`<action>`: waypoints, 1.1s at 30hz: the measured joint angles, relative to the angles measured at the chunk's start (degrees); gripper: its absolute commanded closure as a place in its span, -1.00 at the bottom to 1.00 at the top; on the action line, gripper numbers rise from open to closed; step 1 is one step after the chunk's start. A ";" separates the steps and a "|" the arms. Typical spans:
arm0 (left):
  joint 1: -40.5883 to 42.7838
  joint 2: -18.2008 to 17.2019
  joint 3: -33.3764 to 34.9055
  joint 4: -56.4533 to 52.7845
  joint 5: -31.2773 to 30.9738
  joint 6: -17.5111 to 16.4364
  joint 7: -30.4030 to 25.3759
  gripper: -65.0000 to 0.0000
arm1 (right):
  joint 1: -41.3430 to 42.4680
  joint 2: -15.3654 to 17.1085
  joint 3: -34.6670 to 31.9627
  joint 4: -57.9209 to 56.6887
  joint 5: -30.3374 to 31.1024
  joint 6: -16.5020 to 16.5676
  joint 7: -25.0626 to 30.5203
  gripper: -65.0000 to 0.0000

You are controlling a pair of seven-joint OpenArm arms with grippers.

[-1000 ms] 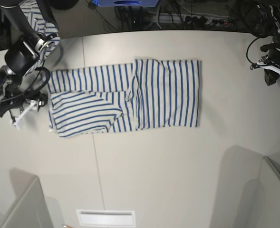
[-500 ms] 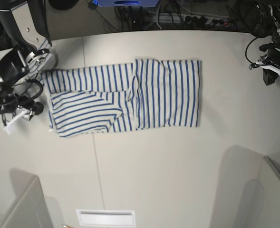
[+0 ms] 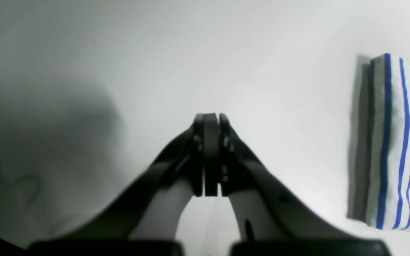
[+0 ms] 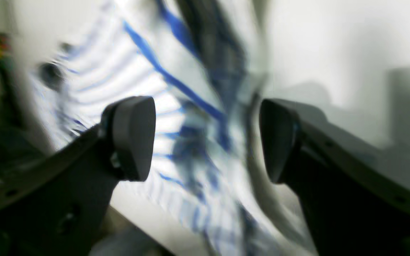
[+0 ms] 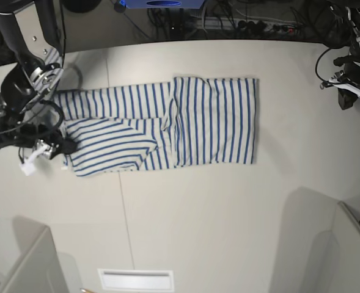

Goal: Fold the T-shirt properly
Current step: 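Move the right gripper to the strip's sleeve end and grasp it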

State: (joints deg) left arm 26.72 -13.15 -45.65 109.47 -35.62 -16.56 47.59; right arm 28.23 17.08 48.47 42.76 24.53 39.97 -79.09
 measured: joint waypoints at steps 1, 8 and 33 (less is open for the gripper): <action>0.00 0.00 -0.02 -0.02 0.02 0.00 0.04 1.00 | -0.02 0.96 -1.46 0.11 -1.01 0.02 -0.09 -0.33; -0.35 0.17 0.11 0.00 5.05 -0.20 0.00 1.00 | -3.45 2.62 -4.96 1.14 1.64 0.09 1.84 -0.33; -0.68 1.42 0.15 0.04 6.86 -0.20 -0.02 1.00 | -7.17 -4.44 -13.75 1.05 21.92 0.17 2.45 -0.33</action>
State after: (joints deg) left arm 26.04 -11.73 -45.50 109.51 -28.75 -16.75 47.57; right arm 21.06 12.64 34.72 43.81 46.46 40.14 -76.64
